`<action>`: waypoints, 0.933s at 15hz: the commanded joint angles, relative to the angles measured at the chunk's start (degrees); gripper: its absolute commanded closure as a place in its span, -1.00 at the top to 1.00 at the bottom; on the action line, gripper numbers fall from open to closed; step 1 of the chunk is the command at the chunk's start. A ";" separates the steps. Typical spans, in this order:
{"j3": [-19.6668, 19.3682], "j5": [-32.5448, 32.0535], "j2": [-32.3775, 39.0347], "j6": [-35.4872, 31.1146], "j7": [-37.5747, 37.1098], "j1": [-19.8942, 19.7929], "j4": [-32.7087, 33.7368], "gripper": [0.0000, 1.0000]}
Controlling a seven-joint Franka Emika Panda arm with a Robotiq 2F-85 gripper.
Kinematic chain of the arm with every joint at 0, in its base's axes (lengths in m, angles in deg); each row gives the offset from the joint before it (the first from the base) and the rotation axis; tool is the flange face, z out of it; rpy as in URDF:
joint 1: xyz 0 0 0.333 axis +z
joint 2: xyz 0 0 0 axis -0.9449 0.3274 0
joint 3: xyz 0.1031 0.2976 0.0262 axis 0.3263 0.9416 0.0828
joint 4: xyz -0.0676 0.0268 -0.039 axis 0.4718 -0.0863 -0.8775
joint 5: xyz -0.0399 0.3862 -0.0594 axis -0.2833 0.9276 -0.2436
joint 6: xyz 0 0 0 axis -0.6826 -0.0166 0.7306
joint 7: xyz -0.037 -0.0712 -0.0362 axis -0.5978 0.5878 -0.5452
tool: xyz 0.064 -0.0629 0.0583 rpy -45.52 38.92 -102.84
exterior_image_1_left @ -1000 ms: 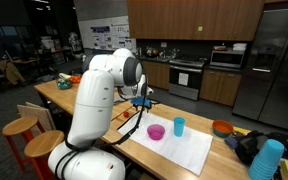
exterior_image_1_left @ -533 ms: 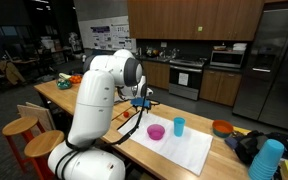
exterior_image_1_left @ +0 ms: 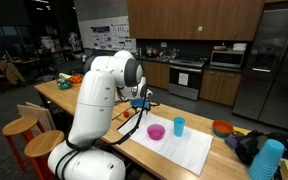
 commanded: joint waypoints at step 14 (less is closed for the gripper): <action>-0.21 0.16 2.19 4.16 2.59 -0.33 2.84 0.16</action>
